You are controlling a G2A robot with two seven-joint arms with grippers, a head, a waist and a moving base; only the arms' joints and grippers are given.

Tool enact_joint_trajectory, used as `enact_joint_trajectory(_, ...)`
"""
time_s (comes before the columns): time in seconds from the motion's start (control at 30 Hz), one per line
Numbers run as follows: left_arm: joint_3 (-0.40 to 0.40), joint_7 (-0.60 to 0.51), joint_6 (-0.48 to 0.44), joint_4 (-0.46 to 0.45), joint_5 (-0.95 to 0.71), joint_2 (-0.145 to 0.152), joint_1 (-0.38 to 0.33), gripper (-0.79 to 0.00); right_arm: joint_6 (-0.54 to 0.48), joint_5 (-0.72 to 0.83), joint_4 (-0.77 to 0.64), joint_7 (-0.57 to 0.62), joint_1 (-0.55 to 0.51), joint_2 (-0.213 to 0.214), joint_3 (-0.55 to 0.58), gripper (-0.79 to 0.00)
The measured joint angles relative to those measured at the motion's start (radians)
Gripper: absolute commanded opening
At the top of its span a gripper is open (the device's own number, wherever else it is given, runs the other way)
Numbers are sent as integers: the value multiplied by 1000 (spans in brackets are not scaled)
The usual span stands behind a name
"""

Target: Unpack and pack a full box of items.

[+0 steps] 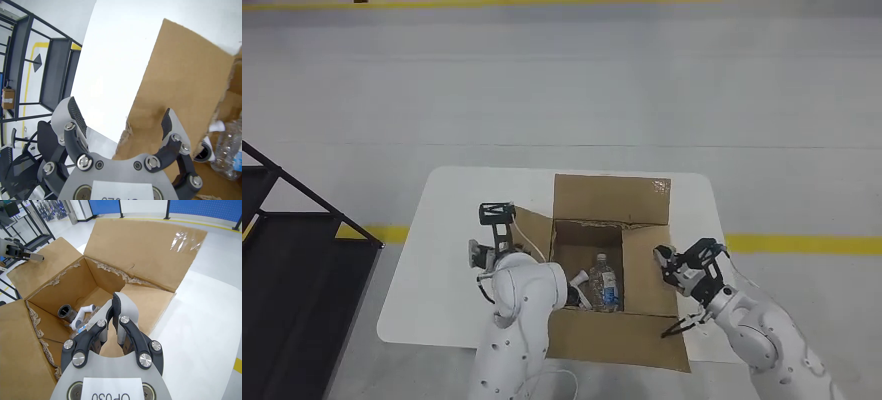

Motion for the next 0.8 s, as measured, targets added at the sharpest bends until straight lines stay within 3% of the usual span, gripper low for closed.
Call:
enact_joint_trajectory(0.13,40,5,-11,-89,-9,6,-2,0,23,18,-28,-48,-51,3,47,-785)
enact_joint_trajectory(0.4,125,38,-3,-184,-76,7,-15,0,46,47,-30,-88,-124,7,119,-785)
enact_joint_trajectory(0.6,203,78,-21,-202,-343,2,-36,0,87,52,0,-131,-163,4,139,-785)
enact_joint_trajectory(0.8,235,159,-36,-140,-701,-3,-54,0,103,64,31,-163,-187,-3,118,-785)
